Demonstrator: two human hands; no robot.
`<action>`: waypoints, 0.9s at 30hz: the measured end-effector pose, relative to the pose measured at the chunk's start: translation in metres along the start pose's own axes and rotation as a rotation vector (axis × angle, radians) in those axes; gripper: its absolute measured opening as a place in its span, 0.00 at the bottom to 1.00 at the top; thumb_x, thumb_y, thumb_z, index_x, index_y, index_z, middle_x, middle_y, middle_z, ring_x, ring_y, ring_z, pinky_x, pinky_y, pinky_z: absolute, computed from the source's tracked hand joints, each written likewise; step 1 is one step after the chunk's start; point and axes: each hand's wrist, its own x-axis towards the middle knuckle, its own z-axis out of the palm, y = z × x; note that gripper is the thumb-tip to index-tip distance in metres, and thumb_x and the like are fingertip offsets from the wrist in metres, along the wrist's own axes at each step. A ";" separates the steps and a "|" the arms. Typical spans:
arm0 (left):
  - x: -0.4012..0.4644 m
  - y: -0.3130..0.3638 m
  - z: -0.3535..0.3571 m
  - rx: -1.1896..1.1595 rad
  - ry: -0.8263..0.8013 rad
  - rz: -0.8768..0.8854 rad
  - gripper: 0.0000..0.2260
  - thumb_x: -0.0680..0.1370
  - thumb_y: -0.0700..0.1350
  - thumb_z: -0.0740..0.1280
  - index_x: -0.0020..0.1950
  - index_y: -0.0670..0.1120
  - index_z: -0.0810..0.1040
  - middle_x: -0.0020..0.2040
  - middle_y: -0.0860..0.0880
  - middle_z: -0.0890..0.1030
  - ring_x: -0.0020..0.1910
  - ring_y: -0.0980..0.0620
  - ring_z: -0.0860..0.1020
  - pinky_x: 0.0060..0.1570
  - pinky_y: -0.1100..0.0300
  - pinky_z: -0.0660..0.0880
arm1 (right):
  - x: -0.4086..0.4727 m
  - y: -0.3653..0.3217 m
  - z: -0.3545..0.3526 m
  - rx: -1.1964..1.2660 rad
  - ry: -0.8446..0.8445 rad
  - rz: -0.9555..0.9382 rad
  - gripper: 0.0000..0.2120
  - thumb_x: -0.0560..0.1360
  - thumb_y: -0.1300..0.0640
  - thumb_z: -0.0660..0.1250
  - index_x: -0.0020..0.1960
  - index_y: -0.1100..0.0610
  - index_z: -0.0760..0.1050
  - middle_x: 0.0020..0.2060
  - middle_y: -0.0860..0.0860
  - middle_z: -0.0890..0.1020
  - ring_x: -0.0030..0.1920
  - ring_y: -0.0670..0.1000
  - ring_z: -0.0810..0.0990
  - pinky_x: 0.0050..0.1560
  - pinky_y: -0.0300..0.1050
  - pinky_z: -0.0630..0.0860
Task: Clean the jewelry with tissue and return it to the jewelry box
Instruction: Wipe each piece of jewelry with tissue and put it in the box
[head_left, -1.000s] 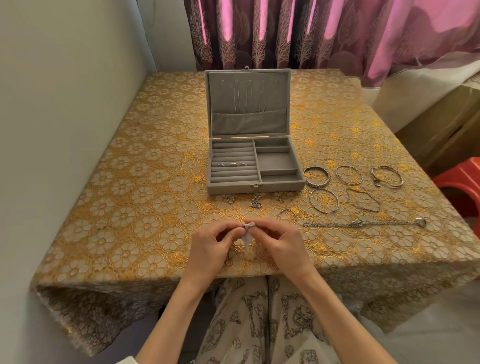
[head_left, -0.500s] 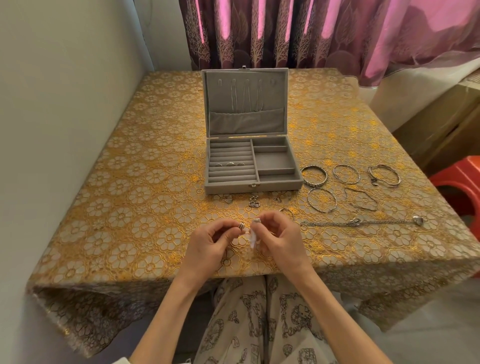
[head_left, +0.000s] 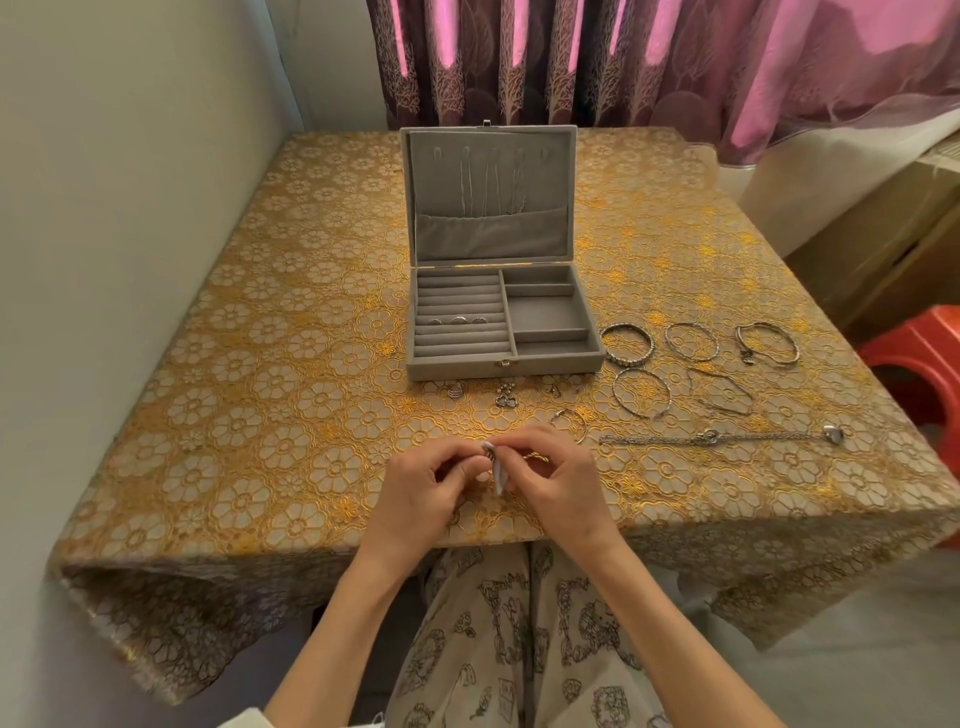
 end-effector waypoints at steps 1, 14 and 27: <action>0.000 0.001 0.000 -0.010 0.002 -0.011 0.07 0.73 0.38 0.70 0.45 0.50 0.81 0.40 0.61 0.80 0.42 0.65 0.78 0.41 0.73 0.72 | 0.000 0.000 0.000 -0.005 -0.001 -0.008 0.07 0.73 0.63 0.68 0.48 0.54 0.80 0.42 0.49 0.81 0.44 0.44 0.79 0.44 0.40 0.78; 0.001 0.004 0.000 -0.051 0.039 -0.090 0.05 0.72 0.47 0.69 0.44 0.48 0.82 0.38 0.53 0.82 0.39 0.59 0.78 0.37 0.67 0.75 | 0.001 0.003 0.000 0.059 0.010 -0.041 0.07 0.72 0.64 0.69 0.48 0.55 0.81 0.41 0.48 0.80 0.42 0.45 0.79 0.40 0.43 0.79; 0.002 0.003 0.001 -0.050 0.036 -0.059 0.04 0.72 0.42 0.71 0.44 0.49 0.83 0.41 0.55 0.82 0.42 0.62 0.79 0.42 0.72 0.73 | 0.002 0.002 0.002 -0.032 0.034 -0.007 0.06 0.72 0.62 0.69 0.48 0.56 0.81 0.41 0.48 0.81 0.44 0.43 0.78 0.42 0.36 0.77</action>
